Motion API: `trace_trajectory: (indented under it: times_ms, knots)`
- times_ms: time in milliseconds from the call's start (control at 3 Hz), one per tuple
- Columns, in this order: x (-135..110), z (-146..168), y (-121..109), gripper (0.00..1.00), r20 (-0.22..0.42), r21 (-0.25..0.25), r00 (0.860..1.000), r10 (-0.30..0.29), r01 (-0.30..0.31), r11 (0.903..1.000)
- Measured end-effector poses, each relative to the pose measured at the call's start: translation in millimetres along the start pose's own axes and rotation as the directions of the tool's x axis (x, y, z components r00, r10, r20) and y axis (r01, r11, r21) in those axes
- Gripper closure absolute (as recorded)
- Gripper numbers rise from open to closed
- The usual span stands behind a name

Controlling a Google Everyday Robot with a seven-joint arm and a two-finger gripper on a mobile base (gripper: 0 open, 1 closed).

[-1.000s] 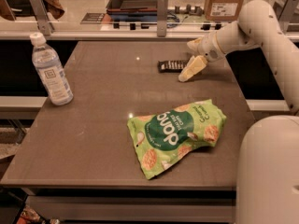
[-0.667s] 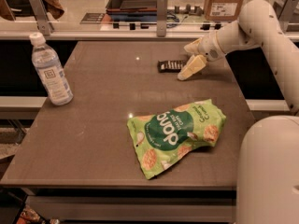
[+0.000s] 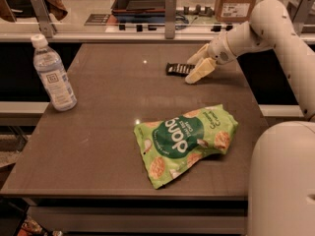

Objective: Move rxbar chocolate near blue plastic bottle

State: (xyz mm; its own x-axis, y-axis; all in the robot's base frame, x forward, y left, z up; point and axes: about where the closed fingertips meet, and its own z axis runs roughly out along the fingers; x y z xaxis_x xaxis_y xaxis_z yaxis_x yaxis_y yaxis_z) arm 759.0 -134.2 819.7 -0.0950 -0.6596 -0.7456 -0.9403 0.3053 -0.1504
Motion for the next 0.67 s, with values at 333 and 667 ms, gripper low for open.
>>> trace_trajectory:
  times_ms: [333,667]
  knots:
    - [-0.3,-0.3,-0.1,0.88,0.0,0.0,1.0,0.0,0.0,1.0]
    - [-0.5,-0.2,0.0,1.0,0.0,0.0,1.0,0.0,0.0,1.0]
